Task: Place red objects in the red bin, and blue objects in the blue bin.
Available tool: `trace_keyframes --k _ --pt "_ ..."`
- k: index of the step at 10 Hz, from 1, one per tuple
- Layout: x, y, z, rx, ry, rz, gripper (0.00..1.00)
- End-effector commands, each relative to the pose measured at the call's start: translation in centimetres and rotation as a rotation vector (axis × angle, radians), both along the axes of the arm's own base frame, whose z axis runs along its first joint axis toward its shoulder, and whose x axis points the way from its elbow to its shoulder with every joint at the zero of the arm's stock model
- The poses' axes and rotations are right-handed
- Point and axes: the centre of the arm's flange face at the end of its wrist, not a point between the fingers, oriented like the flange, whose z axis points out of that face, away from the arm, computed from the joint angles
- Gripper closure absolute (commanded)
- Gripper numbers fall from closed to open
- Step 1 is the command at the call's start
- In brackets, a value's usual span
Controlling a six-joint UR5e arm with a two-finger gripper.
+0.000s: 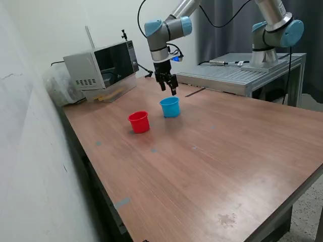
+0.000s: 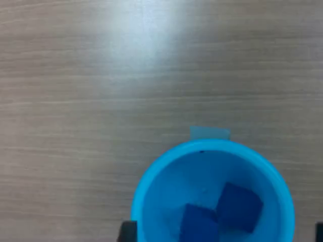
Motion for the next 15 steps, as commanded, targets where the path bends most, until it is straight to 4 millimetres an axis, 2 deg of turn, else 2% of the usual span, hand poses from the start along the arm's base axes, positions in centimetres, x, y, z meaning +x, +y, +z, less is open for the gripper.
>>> trace_keyframes --k 1,3,4,6,8,11,14,15 --pt "-0.1 0.0 0.1 0.004 -0.002 0.0 0.0" --pt "1.4 -0.8 2.7 -0.013 -0.052 0.002 0.0" --pt "2.5 -1.2 6.2 -0.009 -0.041 0.002 0.0" --pt "7.0 -2.6 11.8 -0.009 -0.044 -0.012 0.0" --pt "12.4 -4.3 16.0 -0.008 -0.057 -0.025 0.0" --pt "21.2 -7.1 19.8 -0.013 -0.072 -0.025 0.0" --pt "26.5 -8.8 21.8 -0.059 -0.189 -0.033 0.0" --pt "27.4 -9.2 22.1 -0.08 -0.232 -0.043 0.0"
